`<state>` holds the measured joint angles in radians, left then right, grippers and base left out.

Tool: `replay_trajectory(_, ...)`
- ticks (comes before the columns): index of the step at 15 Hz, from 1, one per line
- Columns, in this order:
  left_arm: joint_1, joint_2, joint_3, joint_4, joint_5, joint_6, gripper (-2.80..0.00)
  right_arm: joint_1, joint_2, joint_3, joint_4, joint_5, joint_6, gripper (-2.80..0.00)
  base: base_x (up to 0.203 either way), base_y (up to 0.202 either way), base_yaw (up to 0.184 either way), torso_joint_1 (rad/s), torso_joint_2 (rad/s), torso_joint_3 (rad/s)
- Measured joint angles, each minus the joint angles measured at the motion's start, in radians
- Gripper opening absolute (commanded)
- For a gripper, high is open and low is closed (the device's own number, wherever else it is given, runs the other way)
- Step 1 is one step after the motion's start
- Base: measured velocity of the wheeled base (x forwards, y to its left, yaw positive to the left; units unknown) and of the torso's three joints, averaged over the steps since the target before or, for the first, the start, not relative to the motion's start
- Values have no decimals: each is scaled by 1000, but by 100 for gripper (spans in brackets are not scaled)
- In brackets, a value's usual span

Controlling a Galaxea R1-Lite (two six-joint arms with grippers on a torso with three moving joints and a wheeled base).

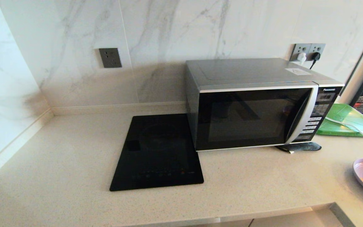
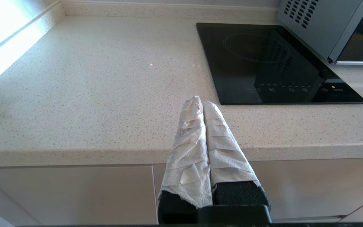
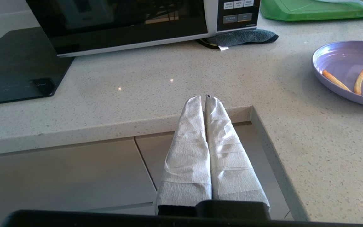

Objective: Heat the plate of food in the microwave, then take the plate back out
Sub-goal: Open the microwave oven

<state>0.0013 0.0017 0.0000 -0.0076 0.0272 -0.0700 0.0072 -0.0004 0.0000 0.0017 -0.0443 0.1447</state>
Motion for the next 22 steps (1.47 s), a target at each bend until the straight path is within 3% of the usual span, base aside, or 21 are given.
replay_trajectory(8, 0, 0, 0, 0, 0, 1, -280, 0, 0, -2, -5, -10, 1, -280, 0, 0, 0, 0, 0, 0)
replay_trajectory(14, 0, 0, 0, 0, 0, 0, -280, 0, 79, -266, 15, -44, 4, -280, 0, 0, 0, 0, 0, 0)
replay_trajectory(18, 0, 0, 0, 0, 0, 0, -280, 0, 213, -355, 13, -152, -12, -280, 0, 0, 0, 0, 0, 0)
replay_trajectory(22, 0, 0, 0, 0, 0, 0, -280, 0, 423, -439, -31, -306, -113, -280, 0, 0, 0, 0, 0, 0)
